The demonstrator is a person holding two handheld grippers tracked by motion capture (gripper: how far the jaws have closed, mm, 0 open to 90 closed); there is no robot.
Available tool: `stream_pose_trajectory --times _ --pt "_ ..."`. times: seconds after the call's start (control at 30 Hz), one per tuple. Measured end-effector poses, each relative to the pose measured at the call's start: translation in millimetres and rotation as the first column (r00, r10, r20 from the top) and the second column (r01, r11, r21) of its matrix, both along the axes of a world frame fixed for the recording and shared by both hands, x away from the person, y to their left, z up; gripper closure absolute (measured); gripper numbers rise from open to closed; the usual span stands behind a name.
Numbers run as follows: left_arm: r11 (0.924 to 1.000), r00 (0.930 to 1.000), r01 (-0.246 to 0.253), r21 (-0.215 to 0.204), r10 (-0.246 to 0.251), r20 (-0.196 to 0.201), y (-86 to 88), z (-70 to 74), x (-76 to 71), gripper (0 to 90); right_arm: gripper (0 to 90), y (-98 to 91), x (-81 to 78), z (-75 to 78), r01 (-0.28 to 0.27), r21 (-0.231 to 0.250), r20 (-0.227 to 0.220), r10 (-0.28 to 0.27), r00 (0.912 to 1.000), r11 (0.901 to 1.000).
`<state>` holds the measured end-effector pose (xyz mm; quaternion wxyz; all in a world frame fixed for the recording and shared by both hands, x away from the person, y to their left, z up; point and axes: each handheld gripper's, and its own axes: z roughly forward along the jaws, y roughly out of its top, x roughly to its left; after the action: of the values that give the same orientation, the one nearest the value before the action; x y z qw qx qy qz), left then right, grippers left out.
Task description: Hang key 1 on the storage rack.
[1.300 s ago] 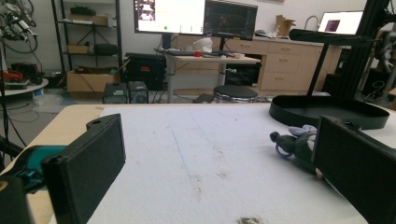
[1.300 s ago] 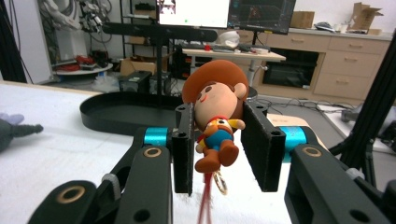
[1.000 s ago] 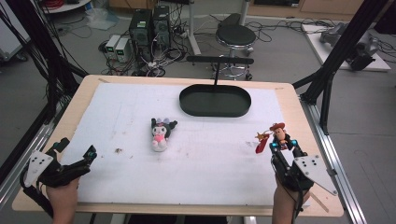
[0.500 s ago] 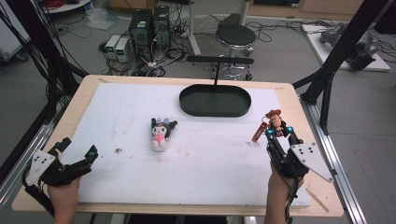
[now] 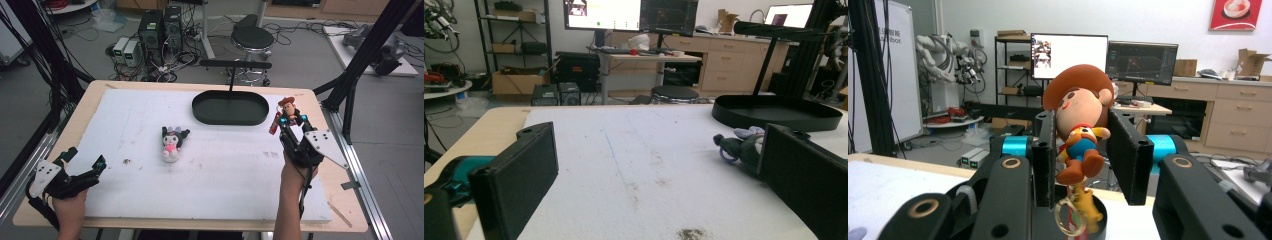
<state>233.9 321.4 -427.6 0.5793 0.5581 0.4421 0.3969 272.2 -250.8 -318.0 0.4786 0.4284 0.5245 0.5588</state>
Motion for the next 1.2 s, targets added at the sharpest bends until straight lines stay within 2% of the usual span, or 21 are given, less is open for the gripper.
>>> stream_pose_trajectory --times 0.6,0.83,1.03,1.2 --pt "0.9999 0.9995 -0.010 0.009 0.009 0.030 -1.3 5.1 -2.1 3.2 65.8 9.7 41.0 10.5 -0.043 0.000 0.023 0.043 0.9988 0.9991" --pt "1.0000 0.9993 -0.005 0.006 0.005 0.037 -3.1 6.1 -2.1 3.3 65.8 9.7 55.6 13.6 -0.046 -0.006 0.025 0.047 0.9986 0.9989" --pt "0.9999 0.9990 -0.013 0.006 0.013 0.044 -2.7 6.9 -4.0 3.3 65.8 6.7 71.5 17.6 -0.047 0.008 0.023 0.047 0.9986 0.9989" --pt "0.9999 0.9988 -0.012 0.007 0.012 0.047 -3.5 7.6 -4.7 3.3 65.8 6.9 82.6 21.9 -0.056 -0.007 0.026 0.056 0.9981 0.9984"
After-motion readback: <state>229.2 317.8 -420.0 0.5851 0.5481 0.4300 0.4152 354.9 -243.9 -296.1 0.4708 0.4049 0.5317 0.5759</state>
